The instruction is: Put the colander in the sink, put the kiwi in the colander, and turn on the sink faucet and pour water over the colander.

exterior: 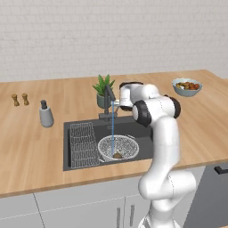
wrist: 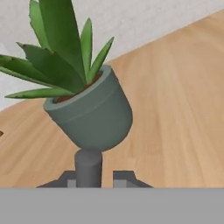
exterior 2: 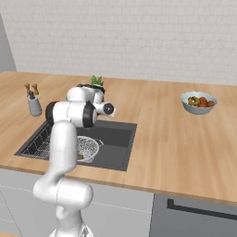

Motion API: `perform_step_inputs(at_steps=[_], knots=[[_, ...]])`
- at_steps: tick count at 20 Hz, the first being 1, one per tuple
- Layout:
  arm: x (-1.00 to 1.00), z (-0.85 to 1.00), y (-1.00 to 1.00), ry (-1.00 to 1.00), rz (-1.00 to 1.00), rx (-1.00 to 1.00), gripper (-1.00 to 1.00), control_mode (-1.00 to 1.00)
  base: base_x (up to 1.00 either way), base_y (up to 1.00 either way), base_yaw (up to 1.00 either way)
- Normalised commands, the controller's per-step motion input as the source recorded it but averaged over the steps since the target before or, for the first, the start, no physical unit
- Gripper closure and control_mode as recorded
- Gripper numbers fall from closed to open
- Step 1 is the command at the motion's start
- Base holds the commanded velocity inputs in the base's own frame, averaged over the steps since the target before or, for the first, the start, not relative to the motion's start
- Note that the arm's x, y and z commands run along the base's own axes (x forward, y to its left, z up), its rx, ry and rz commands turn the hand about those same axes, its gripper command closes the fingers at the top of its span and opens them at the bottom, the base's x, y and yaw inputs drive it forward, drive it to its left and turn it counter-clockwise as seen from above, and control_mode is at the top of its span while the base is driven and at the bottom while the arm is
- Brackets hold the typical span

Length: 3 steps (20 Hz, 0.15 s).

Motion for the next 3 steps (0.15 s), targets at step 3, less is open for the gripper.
perform_step_inputs(at_steps=[3], knots=[[-0.27, 0.0, -0.72, -0.02, 0.0, 0.08, 1.0, -1.0, 0.0, 0.0, 0.0]])
